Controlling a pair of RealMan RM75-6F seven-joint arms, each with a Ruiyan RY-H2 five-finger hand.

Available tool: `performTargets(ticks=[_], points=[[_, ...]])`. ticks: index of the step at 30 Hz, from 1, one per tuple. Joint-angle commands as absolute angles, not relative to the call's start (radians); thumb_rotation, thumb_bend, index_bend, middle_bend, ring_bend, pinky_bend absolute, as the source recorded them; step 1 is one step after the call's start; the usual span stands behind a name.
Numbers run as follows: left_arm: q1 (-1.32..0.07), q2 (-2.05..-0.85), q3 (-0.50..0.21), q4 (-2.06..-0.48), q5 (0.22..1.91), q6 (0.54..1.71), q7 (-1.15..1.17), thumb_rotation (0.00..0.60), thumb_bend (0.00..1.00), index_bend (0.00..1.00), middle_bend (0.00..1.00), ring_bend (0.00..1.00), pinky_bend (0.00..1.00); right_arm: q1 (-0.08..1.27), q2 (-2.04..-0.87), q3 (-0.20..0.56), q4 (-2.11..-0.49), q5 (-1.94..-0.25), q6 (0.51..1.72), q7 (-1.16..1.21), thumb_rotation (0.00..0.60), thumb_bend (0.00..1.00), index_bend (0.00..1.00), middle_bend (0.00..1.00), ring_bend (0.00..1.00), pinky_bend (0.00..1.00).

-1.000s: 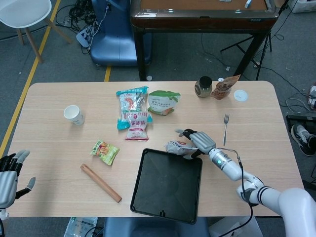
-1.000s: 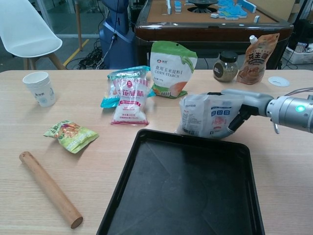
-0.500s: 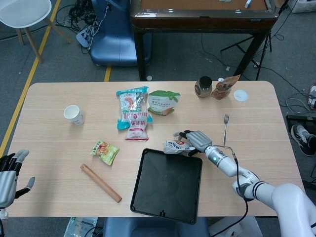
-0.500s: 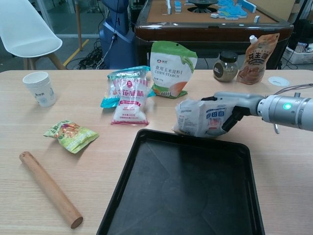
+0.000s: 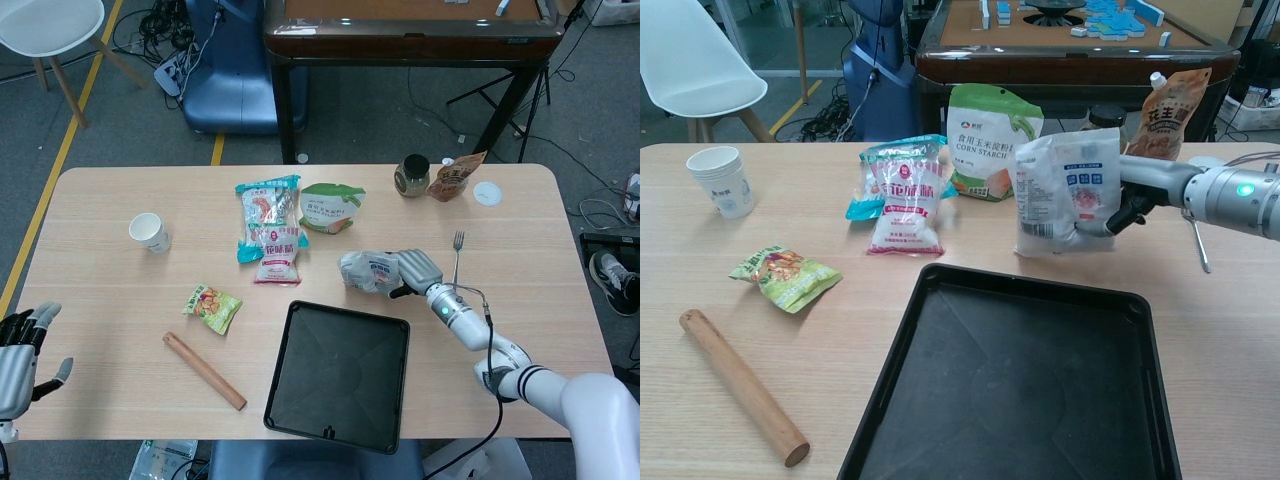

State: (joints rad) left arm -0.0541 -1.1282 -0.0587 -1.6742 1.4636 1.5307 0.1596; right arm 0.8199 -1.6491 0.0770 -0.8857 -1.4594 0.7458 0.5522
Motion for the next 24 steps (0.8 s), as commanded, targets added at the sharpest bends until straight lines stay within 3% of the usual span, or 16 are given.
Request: performTargets(ticks=[1, 6, 13, 19, 24], points=[[-0.056, -1.130, -0.059, -1.676, 1.465, 1.529, 0.162, 0.600, 0.29, 0.12, 0.14, 0.11, 0.07, 0.803, -1.640, 0.087, -0.887, -1.448, 0.772, 0.531, 0.600, 1.00, 0.75, 0.76, 0.69, 0.84], [-0.058, -1.127, -0.059, -1.685, 1.466, 1.526, 0.173, 0.600, 0.29, 0.12, 0.14, 0.11, 0.07, 0.787, -1.594, 0.078, -0.920, -1.467, 0.815, 0.494, 0.600, 1.00, 0.84, 0.84, 0.76, 0.90], [-0.059, -1.122, -0.059, -1.692, 1.466, 1.527, 0.179, 0.600, 0.29, 0.12, 0.14, 0.11, 0.07, 0.793, -1.440, 0.029, -1.088, -1.586, 0.906, 0.346, 0.600, 1.00, 0.87, 0.86, 0.79, 0.91], [-0.059, -1.124, -0.057, -1.687, 1.468, 1.526, 0.174, 0.600, 0.29, 0.12, 0.14, 0.11, 0.07, 0.801, -1.300, 0.007, -1.263, -1.703, 0.996, 0.056, 0.600, 1.00, 0.89, 0.88, 0.81, 0.92], [-0.058, -1.122, -0.056, -1.687, 1.480, 1.534, 0.166, 0.600, 0.29, 0.12, 0.14, 0.11, 0.07, 0.811, -1.221, 0.008, -1.390, -1.748, 0.996, -0.188, 0.600, 1.00, 0.89, 0.88, 0.81, 0.93]])
